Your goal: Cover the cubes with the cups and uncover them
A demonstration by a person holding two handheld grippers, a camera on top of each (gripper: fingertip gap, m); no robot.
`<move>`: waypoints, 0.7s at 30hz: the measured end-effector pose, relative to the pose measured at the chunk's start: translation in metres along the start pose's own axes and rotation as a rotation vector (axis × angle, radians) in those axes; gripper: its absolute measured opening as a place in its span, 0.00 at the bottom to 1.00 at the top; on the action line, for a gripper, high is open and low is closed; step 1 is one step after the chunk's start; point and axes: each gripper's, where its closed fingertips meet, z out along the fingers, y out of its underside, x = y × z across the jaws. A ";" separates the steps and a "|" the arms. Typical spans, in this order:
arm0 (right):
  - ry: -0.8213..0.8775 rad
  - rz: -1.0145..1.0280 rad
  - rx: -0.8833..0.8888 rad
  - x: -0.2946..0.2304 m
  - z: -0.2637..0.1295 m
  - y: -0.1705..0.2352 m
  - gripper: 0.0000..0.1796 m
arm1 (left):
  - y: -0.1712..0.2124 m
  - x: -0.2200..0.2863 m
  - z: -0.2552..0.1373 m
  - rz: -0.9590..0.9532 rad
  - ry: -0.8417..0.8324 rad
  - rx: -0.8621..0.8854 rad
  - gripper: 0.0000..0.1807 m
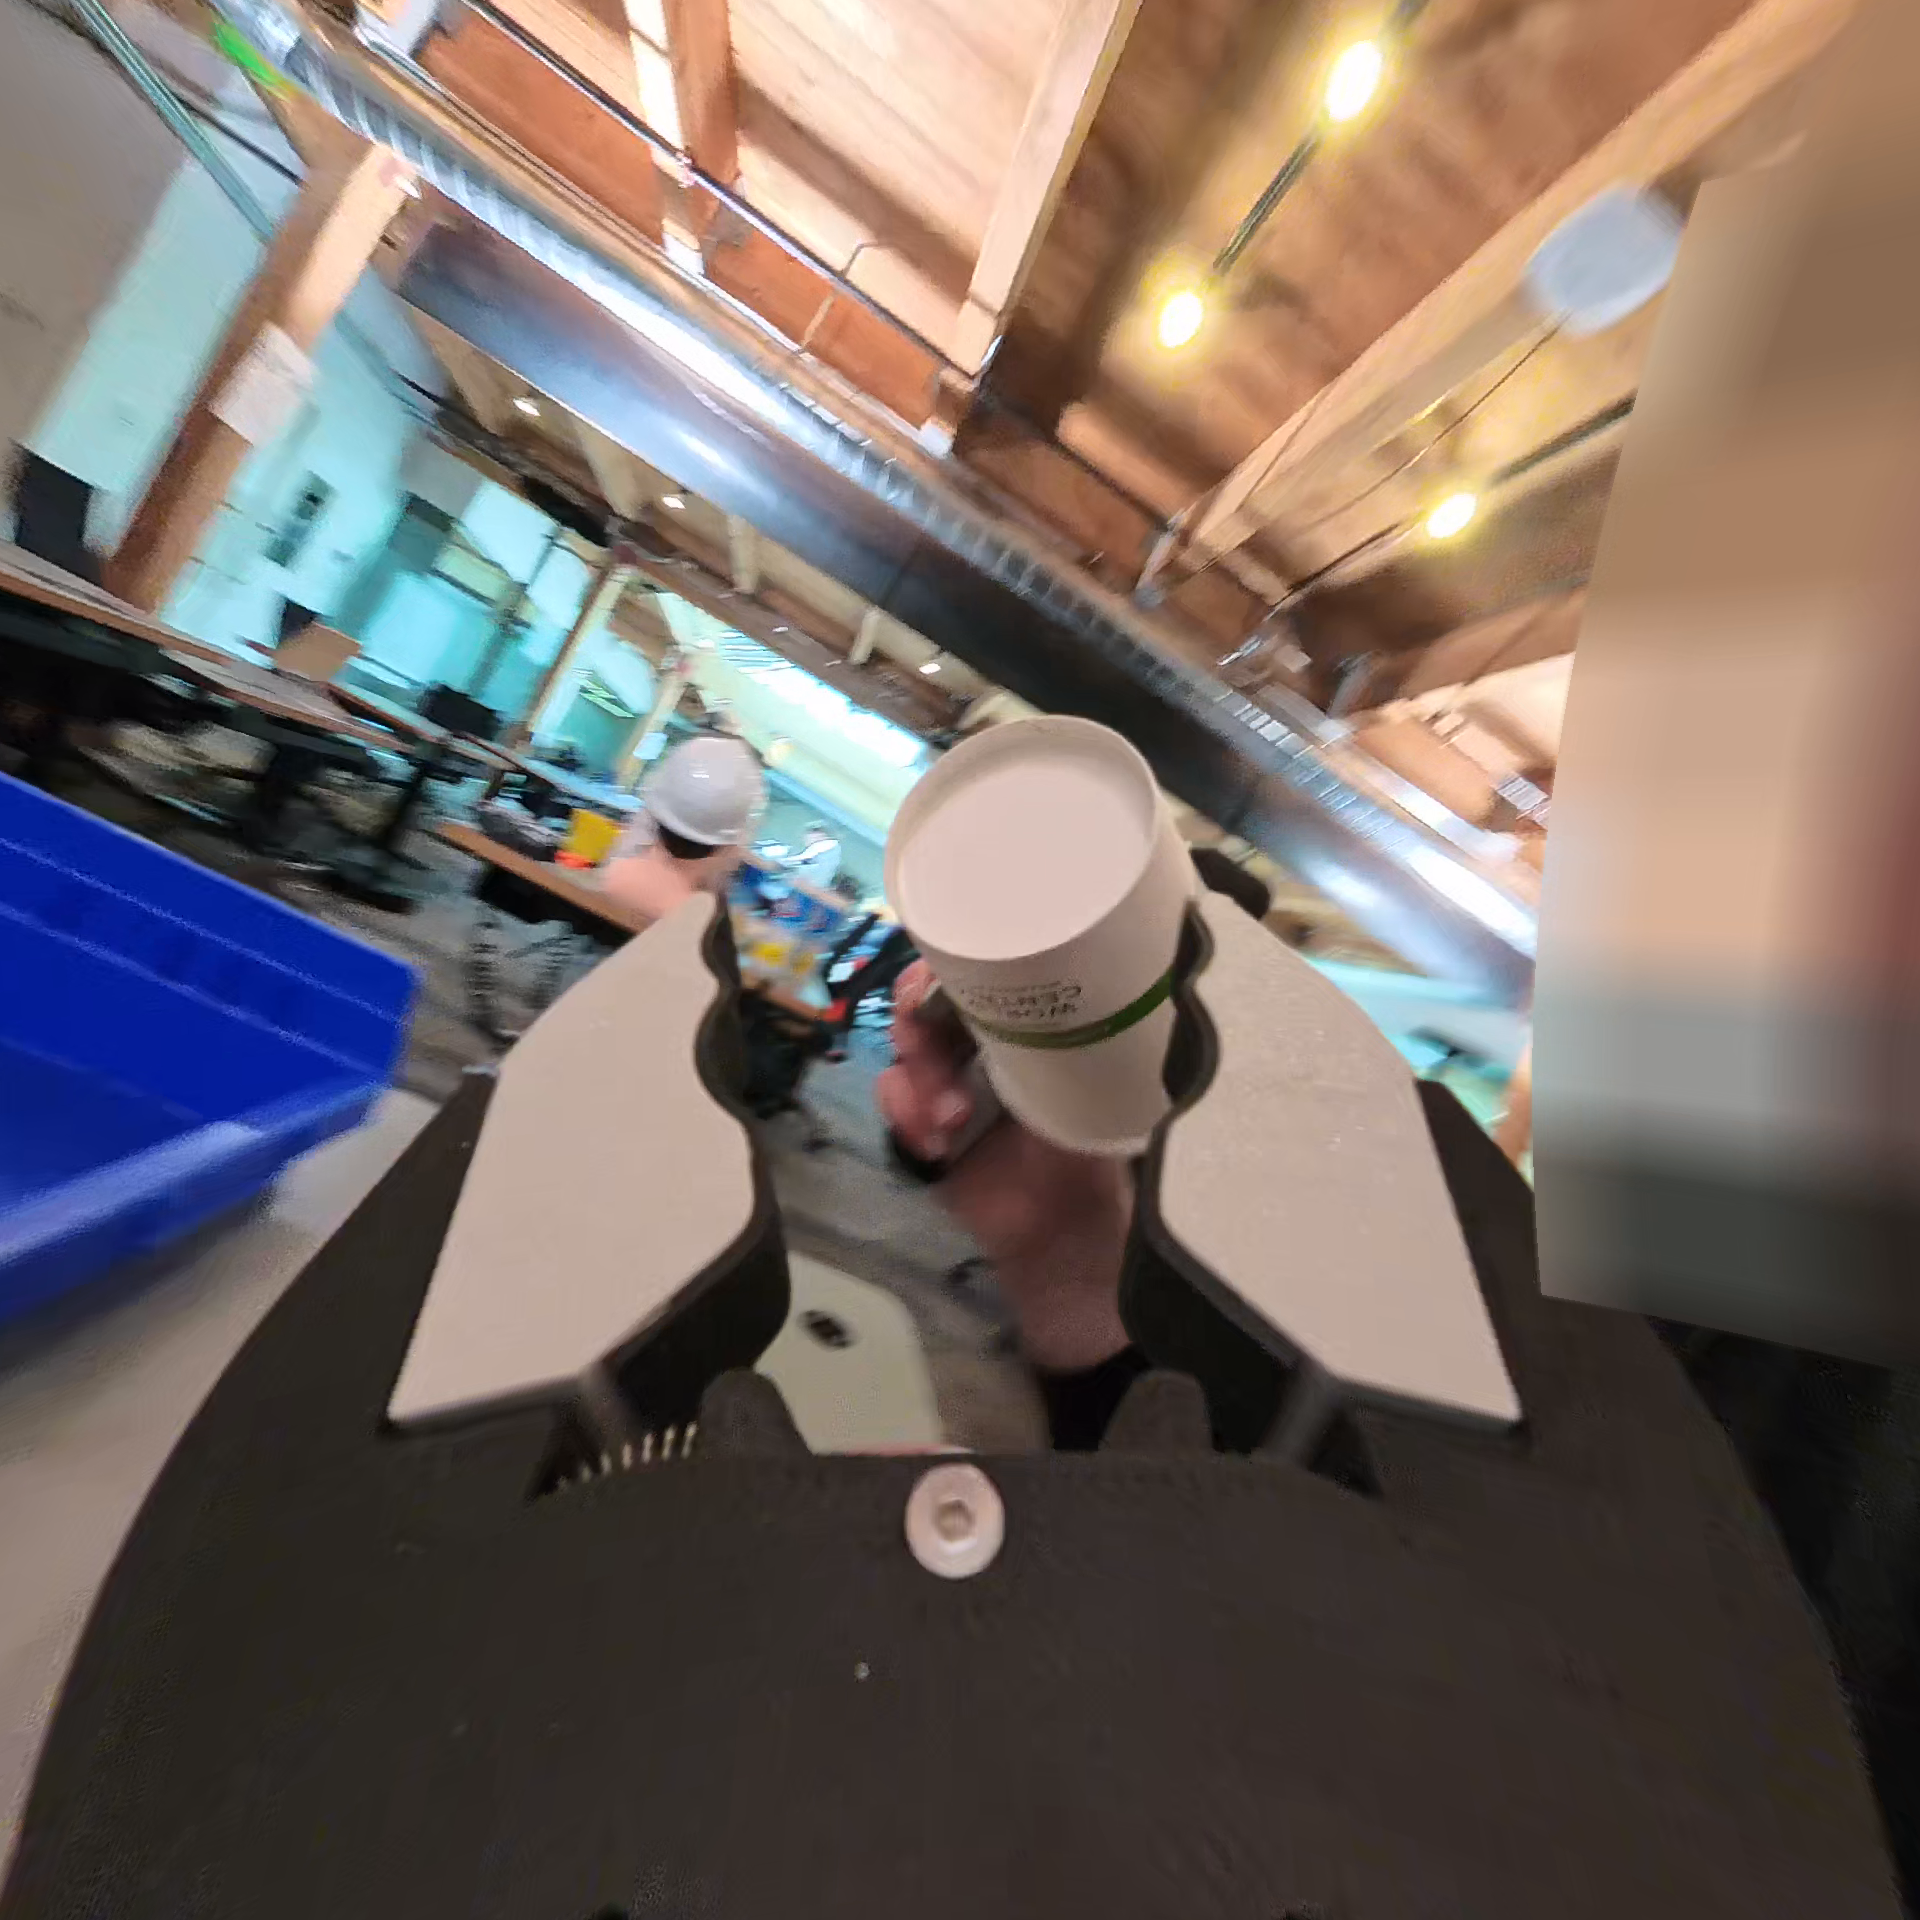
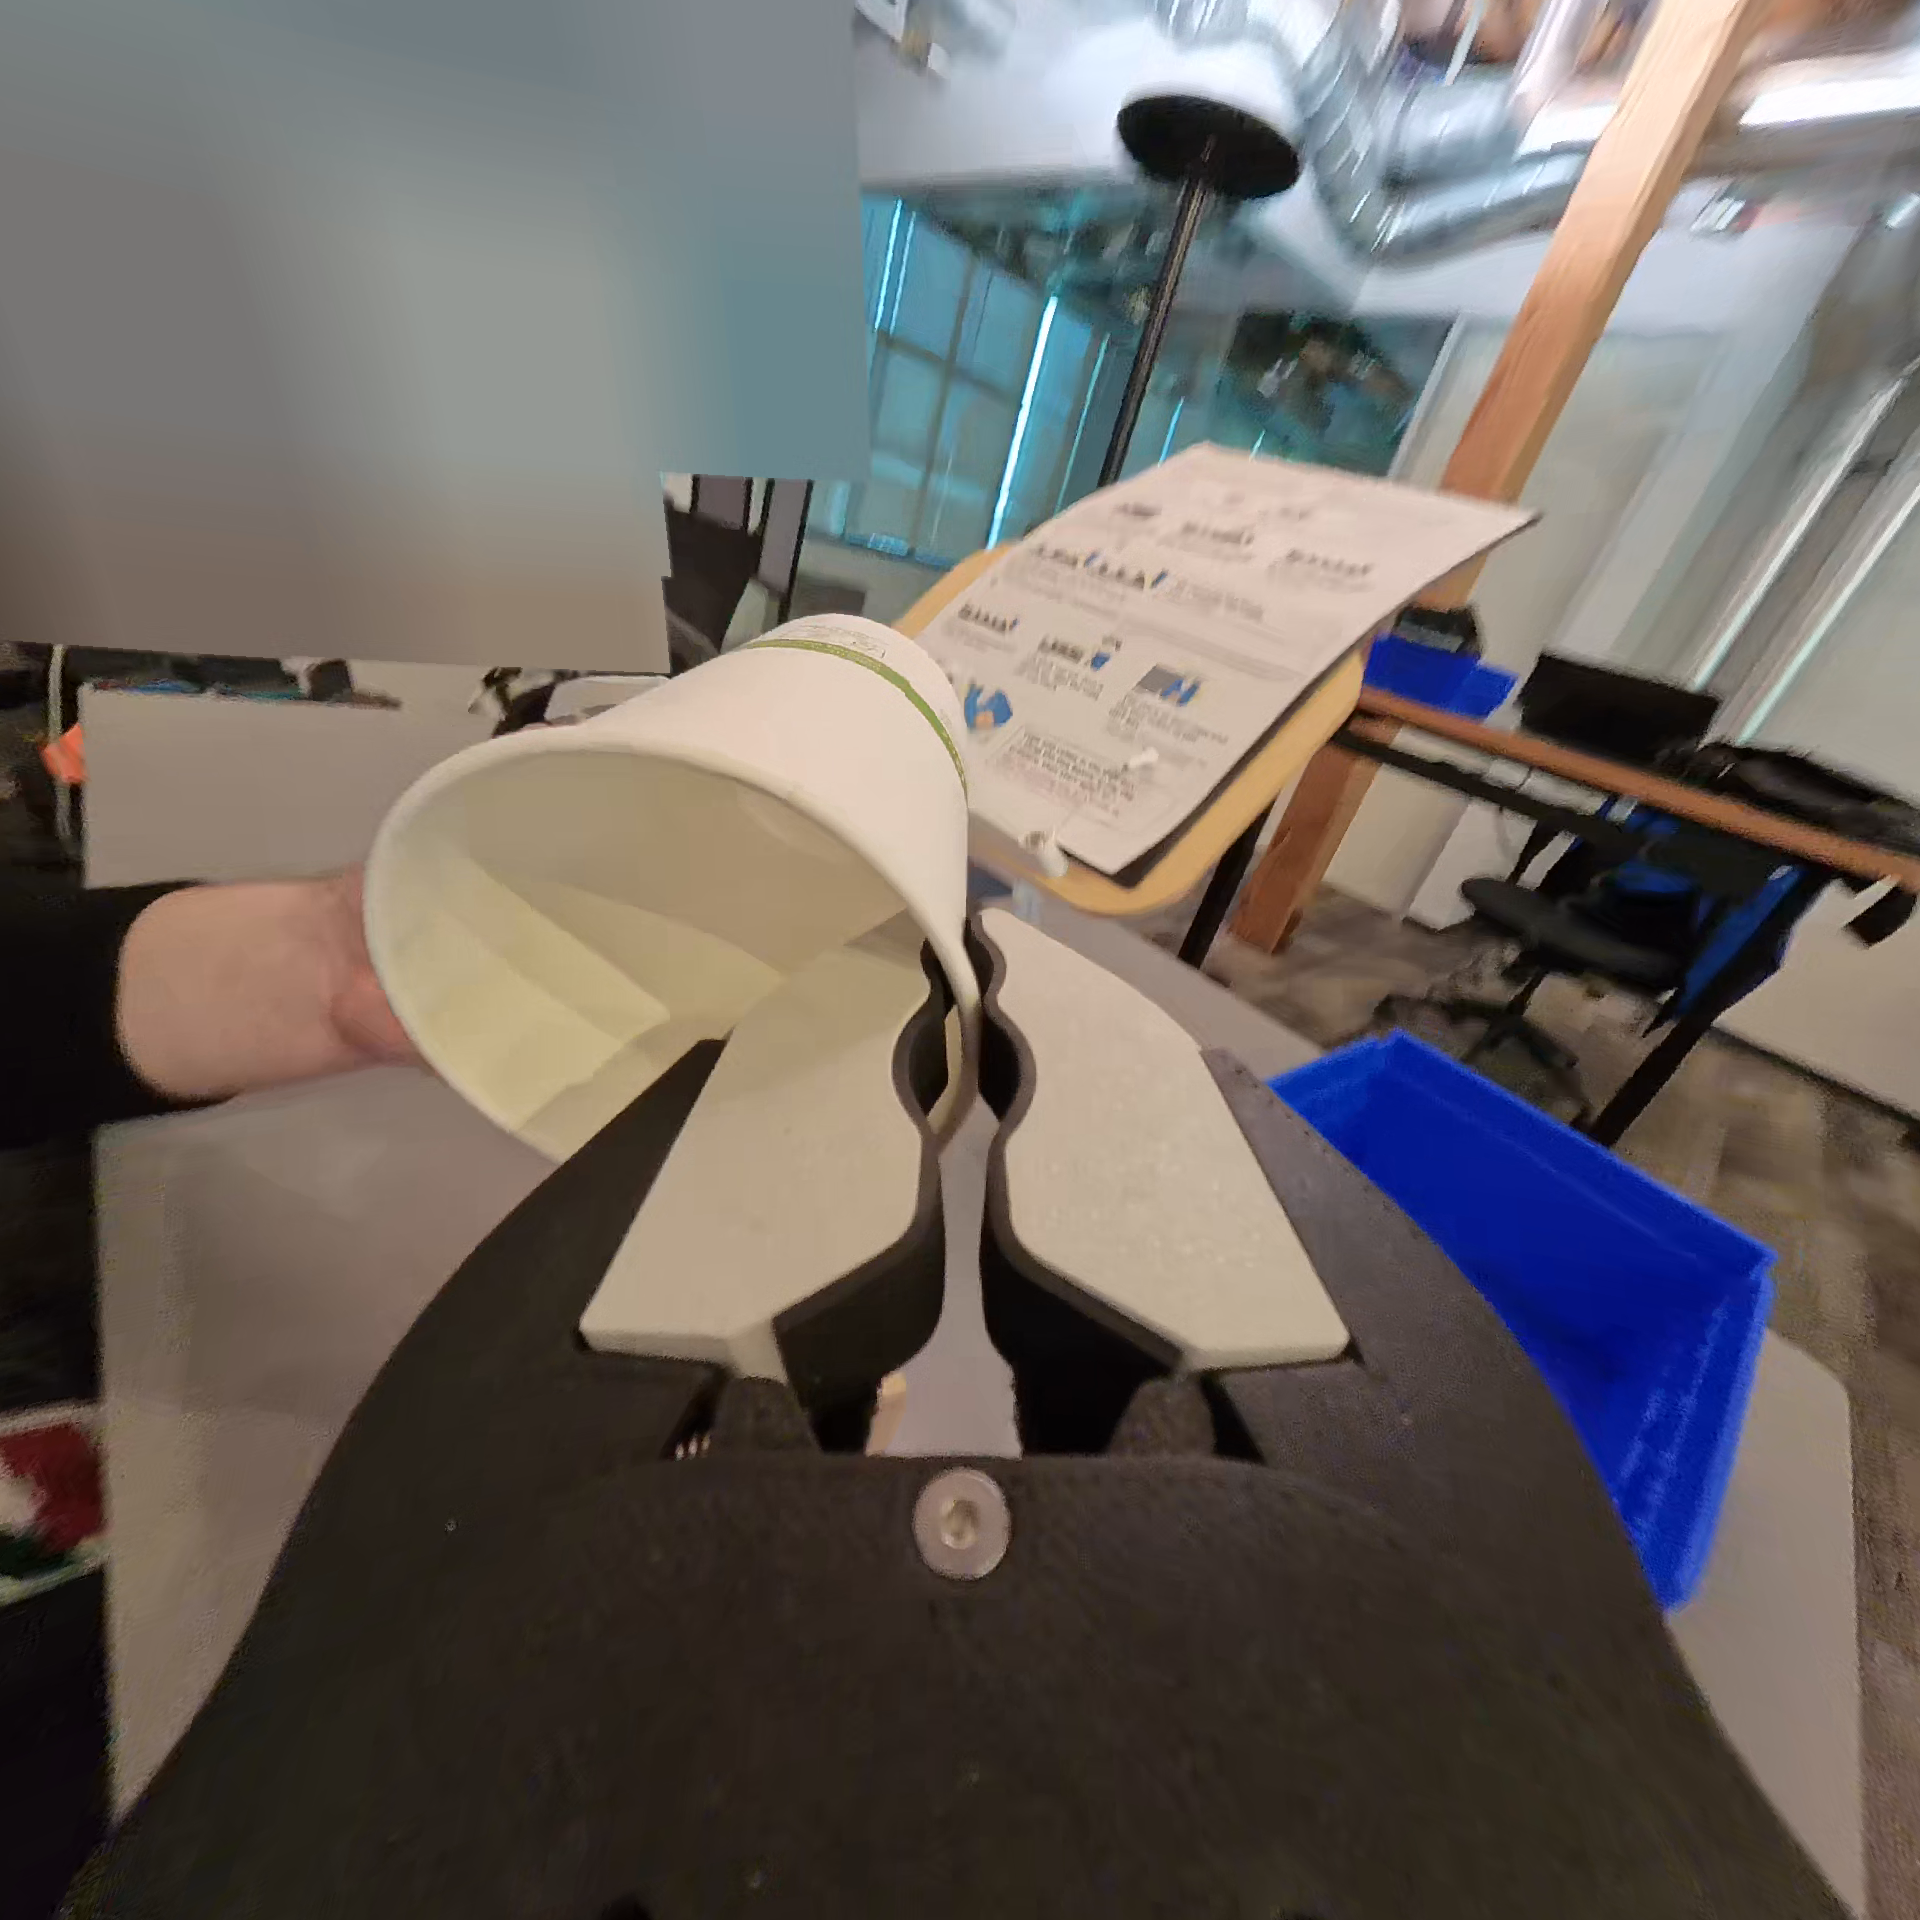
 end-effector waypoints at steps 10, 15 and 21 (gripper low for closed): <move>-0.190 0.023 -0.650 0.071 -0.025 0.012 0.00 | 0.013 -0.035 -0.025 0.808 -0.398 -0.373 0.00; -0.275 -0.003 -0.981 0.091 -0.021 0.041 0.00 | 0.026 -0.050 -0.029 0.875 -0.451 -0.420 0.00; -0.412 -0.049 -1.316 0.106 -0.021 0.079 0.00 | 0.042 -0.060 -0.030 0.921 -0.460 -0.478 0.00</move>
